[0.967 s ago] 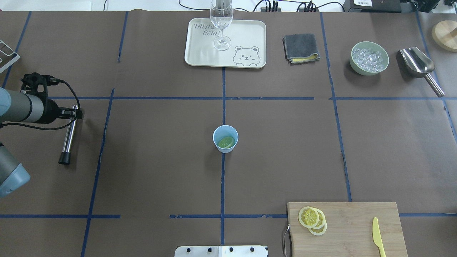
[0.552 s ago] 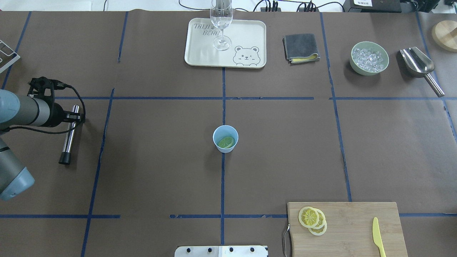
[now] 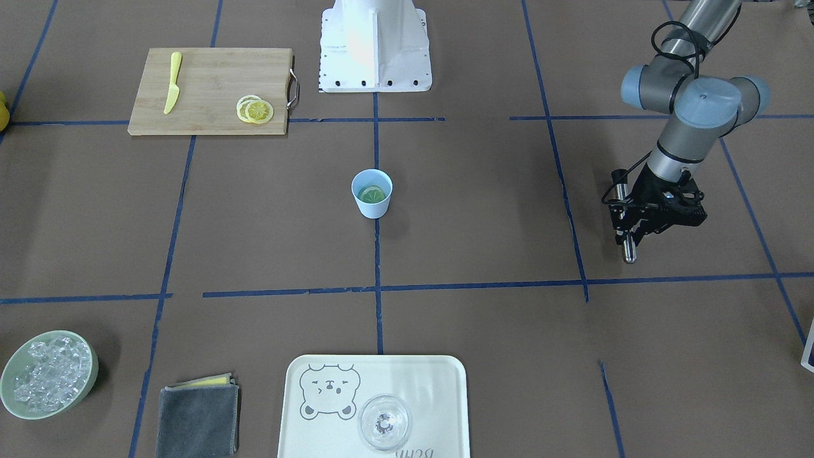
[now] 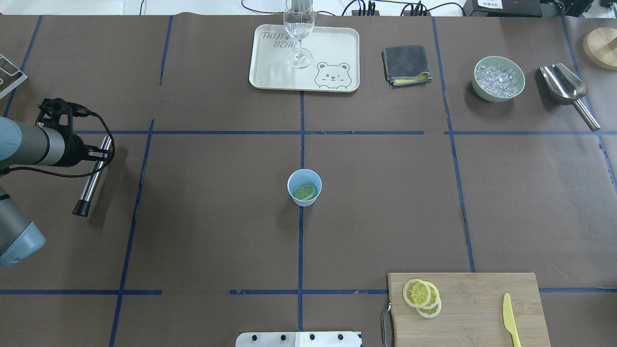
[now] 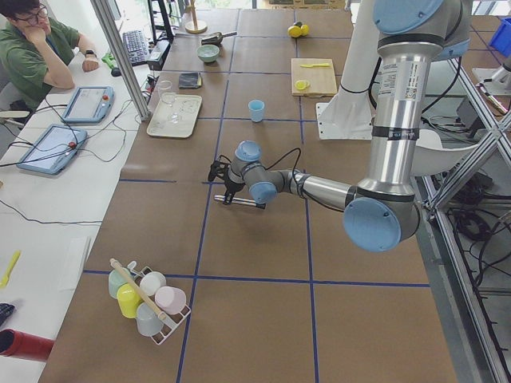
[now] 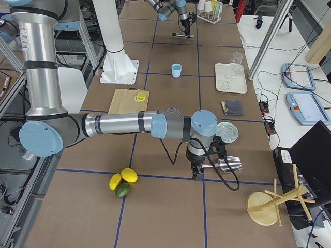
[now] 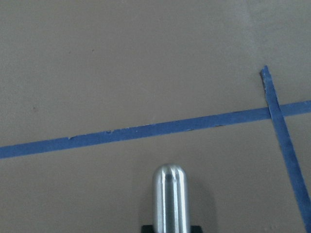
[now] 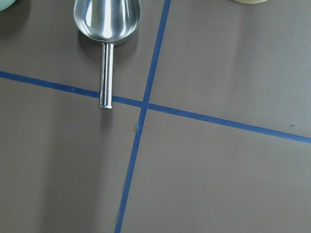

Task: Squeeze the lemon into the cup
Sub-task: 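Lift the muddler with the left gripper and carry it toward the cup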

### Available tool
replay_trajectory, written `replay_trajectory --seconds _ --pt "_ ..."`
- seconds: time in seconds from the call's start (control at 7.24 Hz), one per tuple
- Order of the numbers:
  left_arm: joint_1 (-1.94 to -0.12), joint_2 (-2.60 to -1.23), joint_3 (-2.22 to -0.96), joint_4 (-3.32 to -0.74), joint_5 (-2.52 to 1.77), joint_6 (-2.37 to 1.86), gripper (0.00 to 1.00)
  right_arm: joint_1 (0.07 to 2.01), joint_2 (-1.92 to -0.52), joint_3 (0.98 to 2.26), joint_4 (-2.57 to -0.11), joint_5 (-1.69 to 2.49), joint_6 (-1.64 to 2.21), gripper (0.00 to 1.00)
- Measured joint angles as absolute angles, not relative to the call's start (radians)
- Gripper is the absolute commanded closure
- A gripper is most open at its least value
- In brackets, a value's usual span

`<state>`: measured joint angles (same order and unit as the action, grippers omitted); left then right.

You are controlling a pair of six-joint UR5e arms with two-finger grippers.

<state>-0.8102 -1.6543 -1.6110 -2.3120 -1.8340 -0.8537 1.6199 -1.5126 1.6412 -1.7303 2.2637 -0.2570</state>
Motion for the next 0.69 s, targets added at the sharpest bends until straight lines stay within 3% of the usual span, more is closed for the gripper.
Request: replay_trajectory --seconds 0.41,0.69 --pt "-0.835 -1.716 -1.759 -2.336 -1.757 -0.623 1.00 1.620 -1.513 1.640 -1.730 2.264 -0.255 0.00" --pt "-0.836 -1.799 -1.771 -2.489 -1.711 -0.515 1.00 1.620 -1.514 1.640 -1.730 2.263 -0.254 0.00"
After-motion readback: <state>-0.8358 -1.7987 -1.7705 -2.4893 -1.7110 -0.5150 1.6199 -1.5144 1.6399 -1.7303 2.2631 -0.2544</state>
